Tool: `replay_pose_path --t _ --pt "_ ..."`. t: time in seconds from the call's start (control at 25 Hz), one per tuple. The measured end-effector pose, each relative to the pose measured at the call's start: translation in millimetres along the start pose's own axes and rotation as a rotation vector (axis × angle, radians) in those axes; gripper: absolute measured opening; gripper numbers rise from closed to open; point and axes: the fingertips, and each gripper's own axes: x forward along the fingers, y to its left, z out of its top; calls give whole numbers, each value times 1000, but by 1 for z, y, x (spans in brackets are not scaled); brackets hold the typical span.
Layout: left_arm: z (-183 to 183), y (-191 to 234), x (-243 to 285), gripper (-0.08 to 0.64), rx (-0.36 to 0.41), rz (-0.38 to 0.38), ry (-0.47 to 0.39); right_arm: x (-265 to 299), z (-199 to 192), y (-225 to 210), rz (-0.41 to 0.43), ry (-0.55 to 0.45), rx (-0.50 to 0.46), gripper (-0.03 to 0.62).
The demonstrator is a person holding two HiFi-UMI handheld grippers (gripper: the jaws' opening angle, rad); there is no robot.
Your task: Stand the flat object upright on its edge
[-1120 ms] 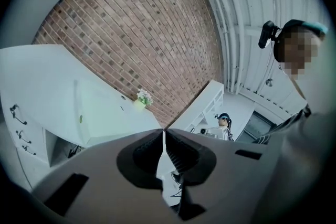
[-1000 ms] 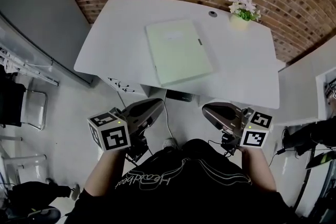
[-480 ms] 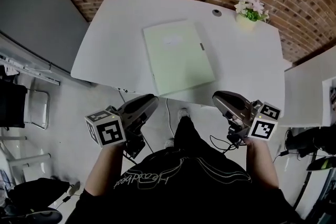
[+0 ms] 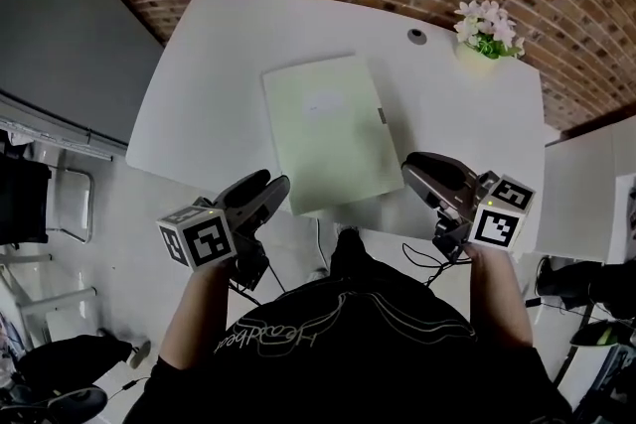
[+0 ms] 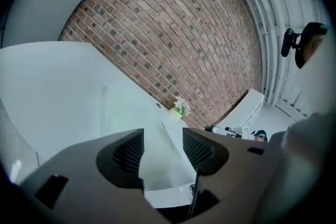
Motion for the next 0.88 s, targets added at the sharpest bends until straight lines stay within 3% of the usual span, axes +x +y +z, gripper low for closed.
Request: replay_pose_path --t 0.24,0.88 --pt "16 31 23 235 -24 99 17 27 5 -37 6 88 24 121" --pt "14 95 69 265 -103 213 101 72 -26 -129 -114 294 88 206"
